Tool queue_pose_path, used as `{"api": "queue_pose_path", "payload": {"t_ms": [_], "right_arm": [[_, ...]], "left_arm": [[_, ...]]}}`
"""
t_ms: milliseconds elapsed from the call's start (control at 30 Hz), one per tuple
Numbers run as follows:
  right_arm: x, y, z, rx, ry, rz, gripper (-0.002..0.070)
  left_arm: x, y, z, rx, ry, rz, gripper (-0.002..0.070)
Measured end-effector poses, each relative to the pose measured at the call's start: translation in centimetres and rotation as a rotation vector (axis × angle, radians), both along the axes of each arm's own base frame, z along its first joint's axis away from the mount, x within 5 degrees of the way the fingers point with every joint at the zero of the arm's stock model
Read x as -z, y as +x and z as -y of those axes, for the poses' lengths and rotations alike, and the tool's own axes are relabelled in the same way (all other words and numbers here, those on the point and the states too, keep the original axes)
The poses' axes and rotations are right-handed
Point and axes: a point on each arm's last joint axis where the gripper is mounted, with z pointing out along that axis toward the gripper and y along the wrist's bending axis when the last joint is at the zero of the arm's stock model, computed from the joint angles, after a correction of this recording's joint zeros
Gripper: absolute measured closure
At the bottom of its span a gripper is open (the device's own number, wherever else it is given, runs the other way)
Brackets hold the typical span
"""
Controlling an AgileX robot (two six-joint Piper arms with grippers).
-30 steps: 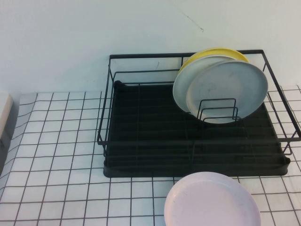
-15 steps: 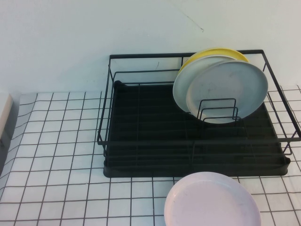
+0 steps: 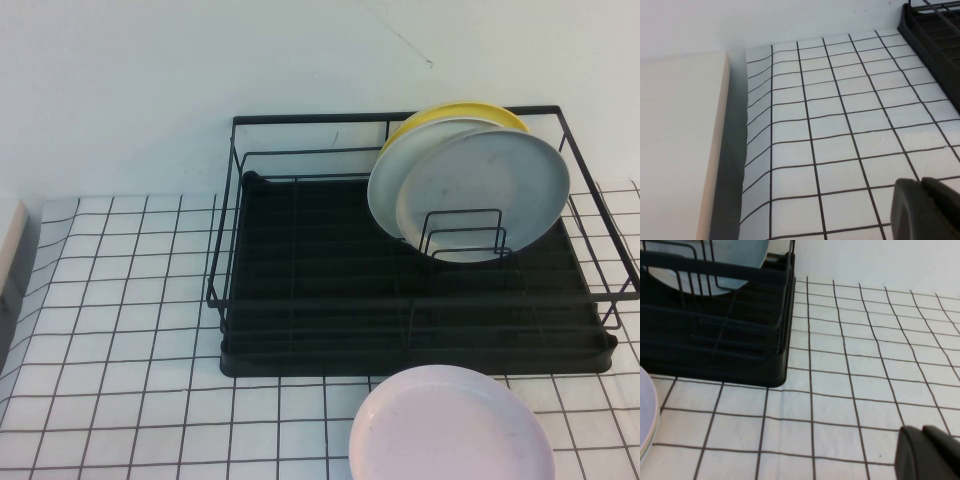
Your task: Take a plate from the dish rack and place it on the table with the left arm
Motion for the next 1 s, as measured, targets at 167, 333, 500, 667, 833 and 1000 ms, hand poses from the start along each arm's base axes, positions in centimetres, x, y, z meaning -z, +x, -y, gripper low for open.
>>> {"api": "queue_pose_path", "payload": {"t_ms": [167,333,500,667,833,1000], "right_arm": [[0.0,0.0,0.0,0.0,0.0,0.0,0.0679],[0.0,0.0,0.0,0.0,0.0,0.0,0.0679],[0.0,0.0,0.0,0.0,0.0,0.0,0.0679],[0.0,0.0,0.0,0.0,0.0,0.0,0.0679],[0.0,0.0,0.0,0.0,0.0,0.0,0.0679],[0.0,0.0,0.0,0.0,0.0,0.0,0.0679]], "left_arm": [[-0.2,0.1,0.0,-0.003,-0.004,0.032,0.0678],[-1.4,0.3,-0.1,-0.018,-0.028,0.177,0.0678],[-3.6,0.3,-0.3,-0.038,-0.033,0.418,0.0678],[-5.6,-0.2,-0.5,-0.056,-0.033,0.64,0.0678],[-6.8,-0.8,-0.6,-0.069,-0.032,0.79,0.0678],[-7.4,-1.2,-0.7,-0.076,-0.033,0.871,0.0678]]}}
